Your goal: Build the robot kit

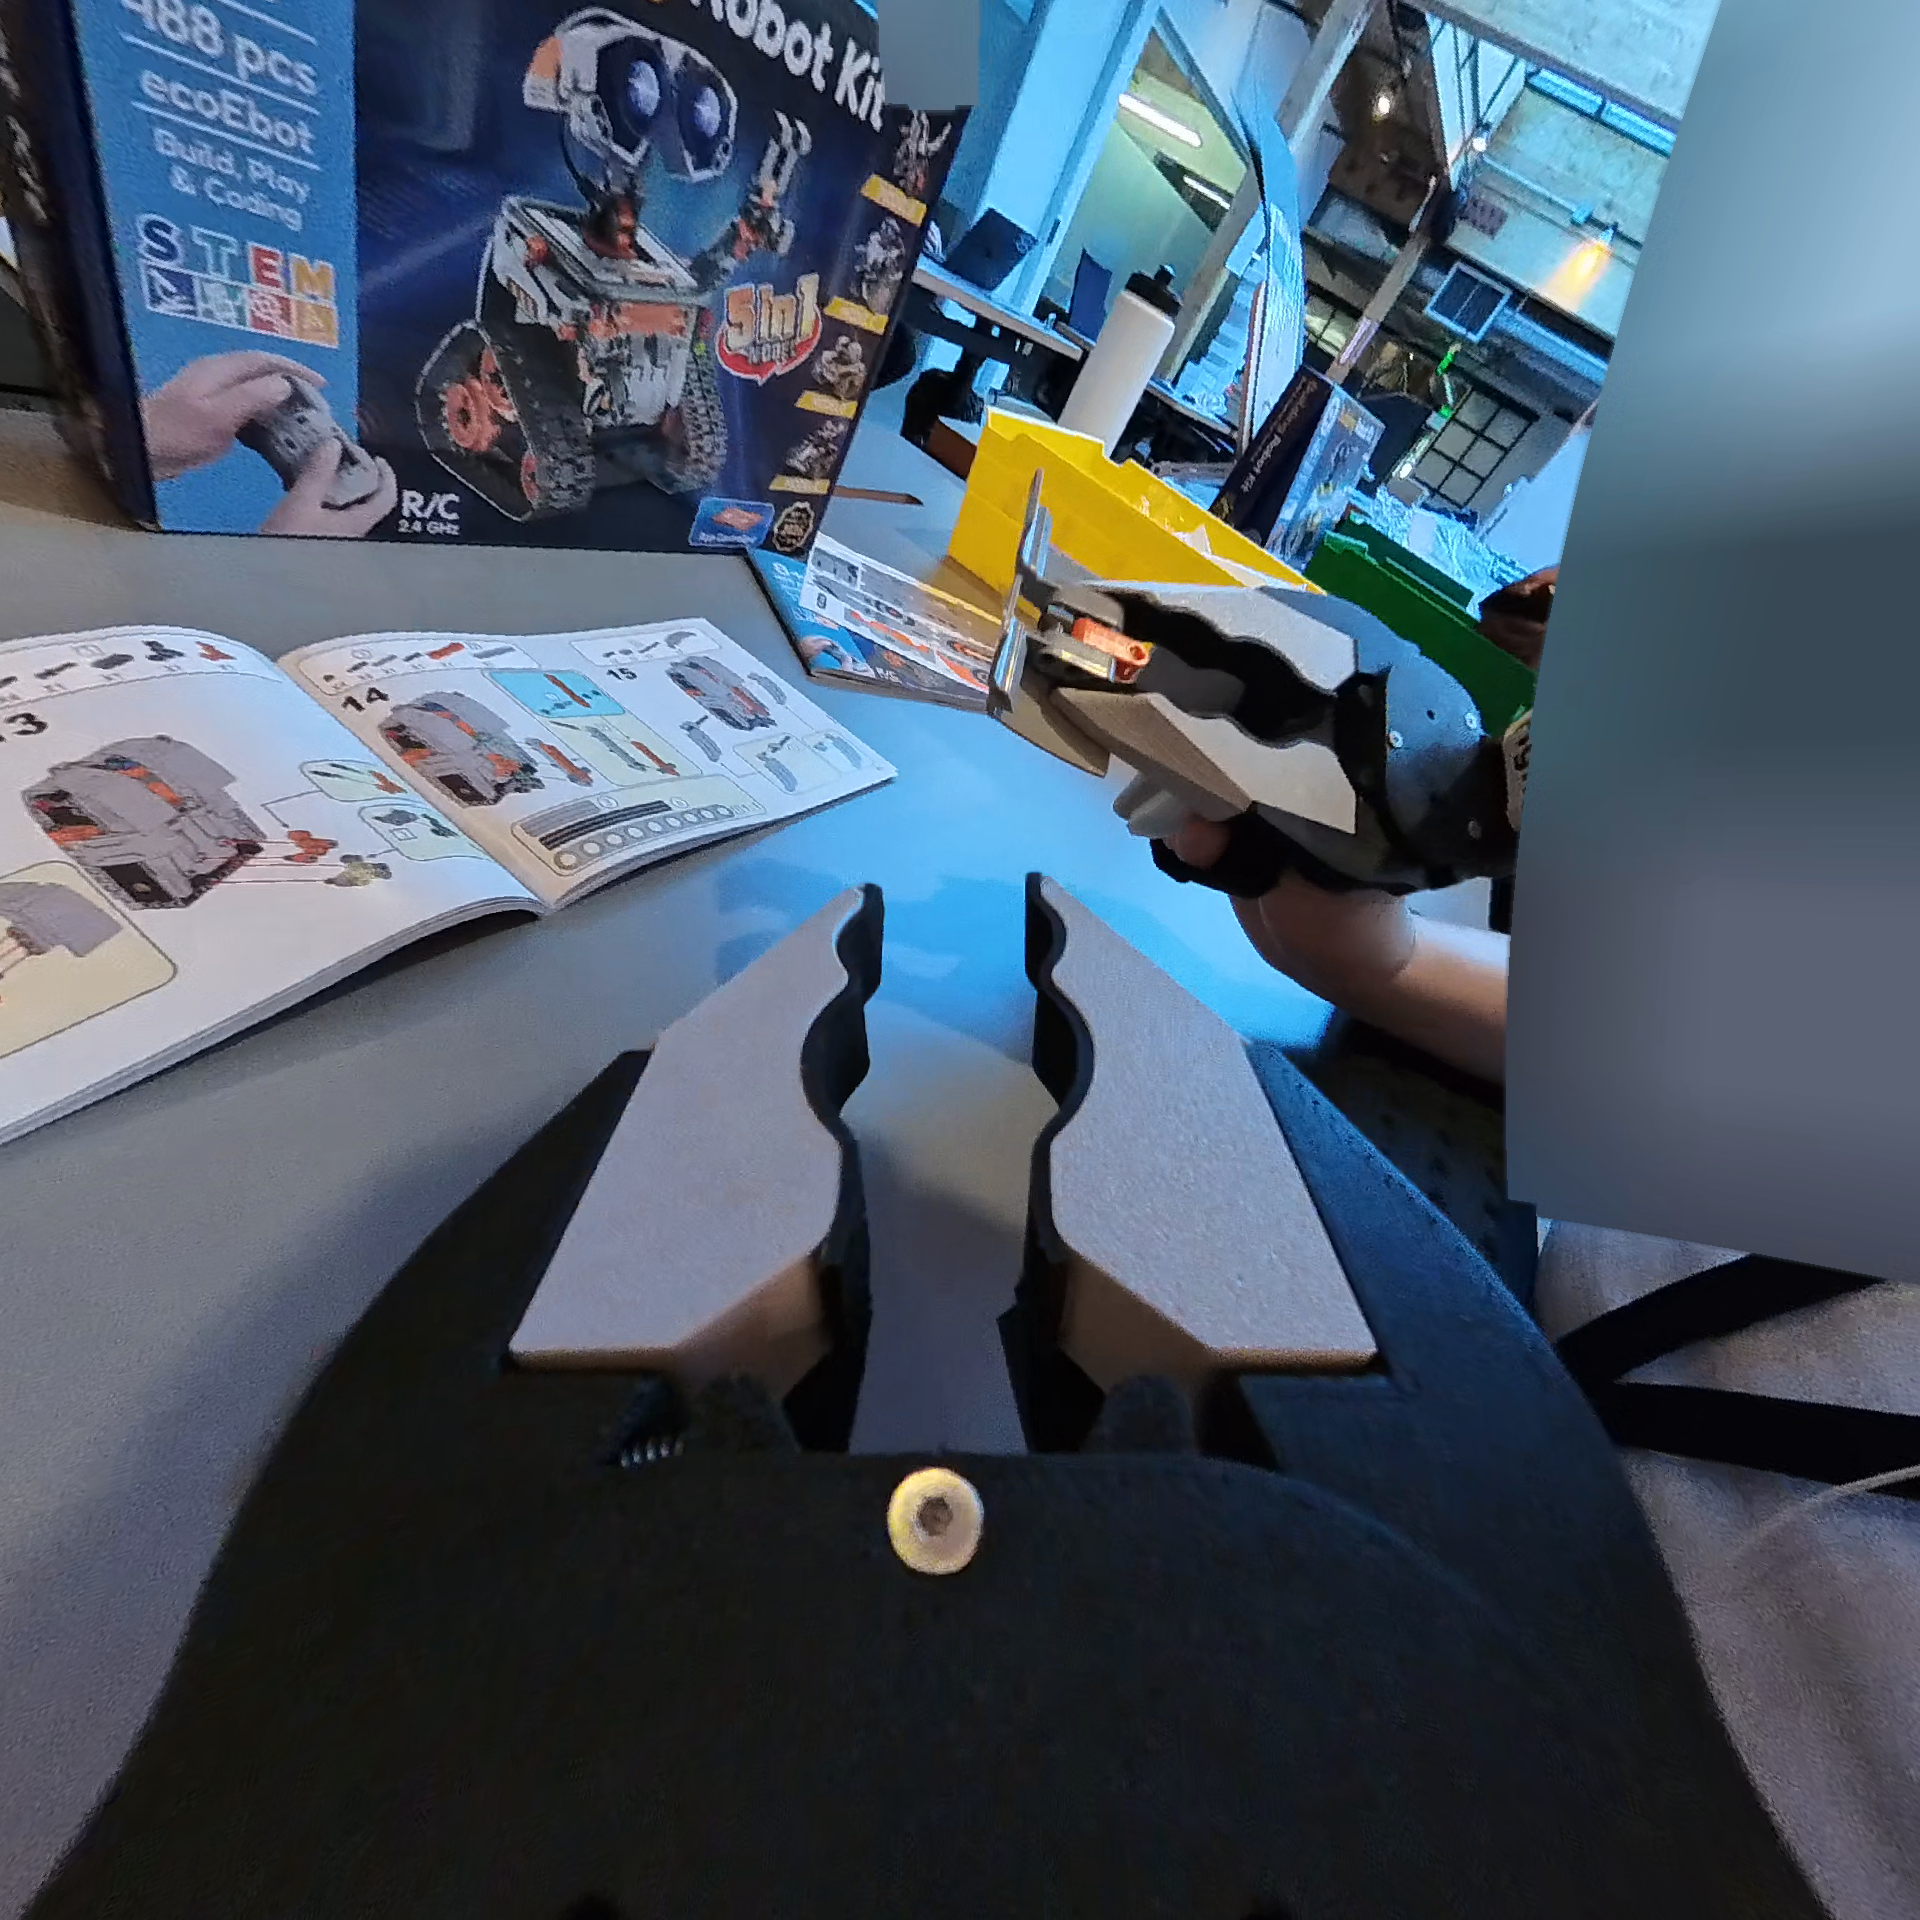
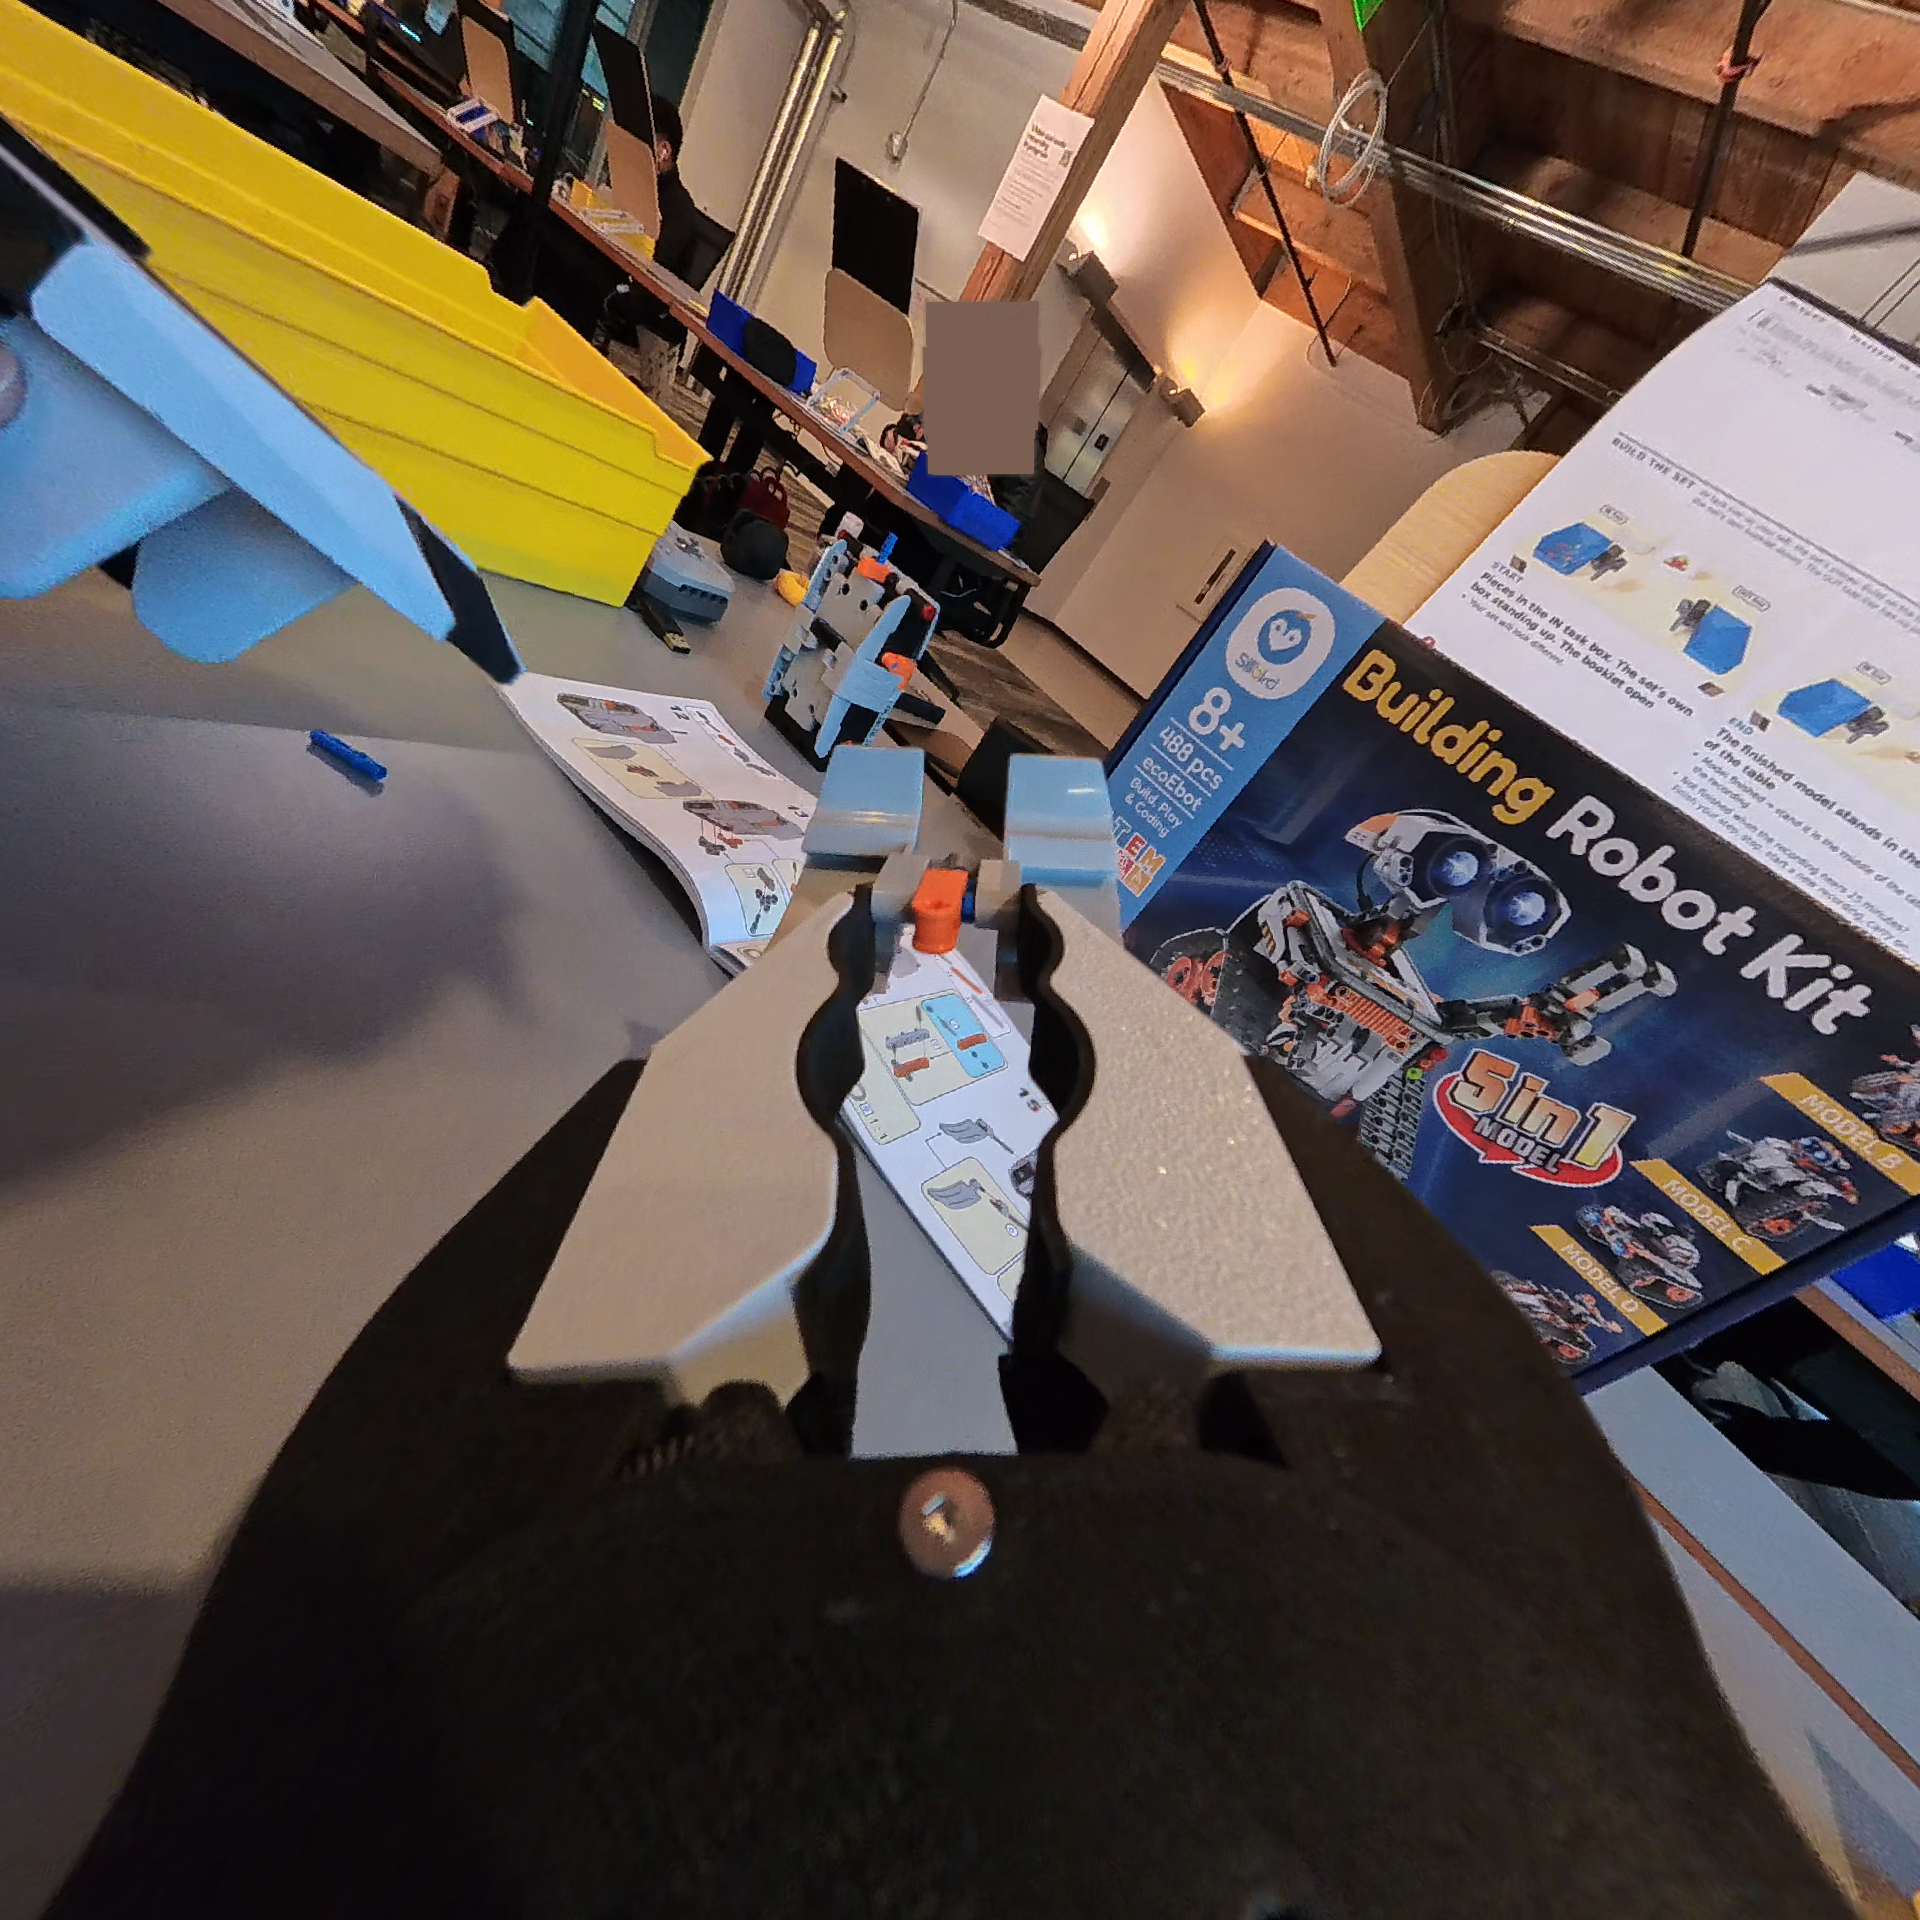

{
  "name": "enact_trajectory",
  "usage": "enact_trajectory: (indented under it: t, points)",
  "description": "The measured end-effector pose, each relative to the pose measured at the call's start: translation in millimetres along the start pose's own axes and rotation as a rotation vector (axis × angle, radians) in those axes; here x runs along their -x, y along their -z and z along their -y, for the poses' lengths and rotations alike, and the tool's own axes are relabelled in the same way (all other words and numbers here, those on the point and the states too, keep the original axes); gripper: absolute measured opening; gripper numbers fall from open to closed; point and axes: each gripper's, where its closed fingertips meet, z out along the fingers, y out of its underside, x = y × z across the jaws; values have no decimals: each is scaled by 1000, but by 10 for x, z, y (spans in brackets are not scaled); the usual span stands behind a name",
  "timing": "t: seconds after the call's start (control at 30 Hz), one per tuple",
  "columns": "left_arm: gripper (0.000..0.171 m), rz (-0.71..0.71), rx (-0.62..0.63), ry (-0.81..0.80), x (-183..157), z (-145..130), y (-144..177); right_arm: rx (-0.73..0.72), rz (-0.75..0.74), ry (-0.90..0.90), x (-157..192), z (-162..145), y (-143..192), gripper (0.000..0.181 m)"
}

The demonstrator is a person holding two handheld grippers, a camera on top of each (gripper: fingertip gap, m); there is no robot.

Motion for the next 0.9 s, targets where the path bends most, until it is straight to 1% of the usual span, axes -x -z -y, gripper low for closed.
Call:
enact_trajectory:
  t: [0.17,0.47,0.6,0.77,0.9]
  points:
    - [25,-36,33,27,-31,-64,-51,13,-23,-3,-34,-30,-7,26]
    - [25,-57,82,52,-82,-154,-97,-11,-93,-133,-230,-51,25,26]
    - [25,-62,91,71,-102,-186,-108,-55,-68,-173,-171,0,-4,26]
    - [25,-58,67,101,-83,-141,-79,-37,-31,-190,-35,-44,-109,25]
    - [25,-67,59,149,-68,-140,-64,-40,-3,-177,82,-17,-173,25]
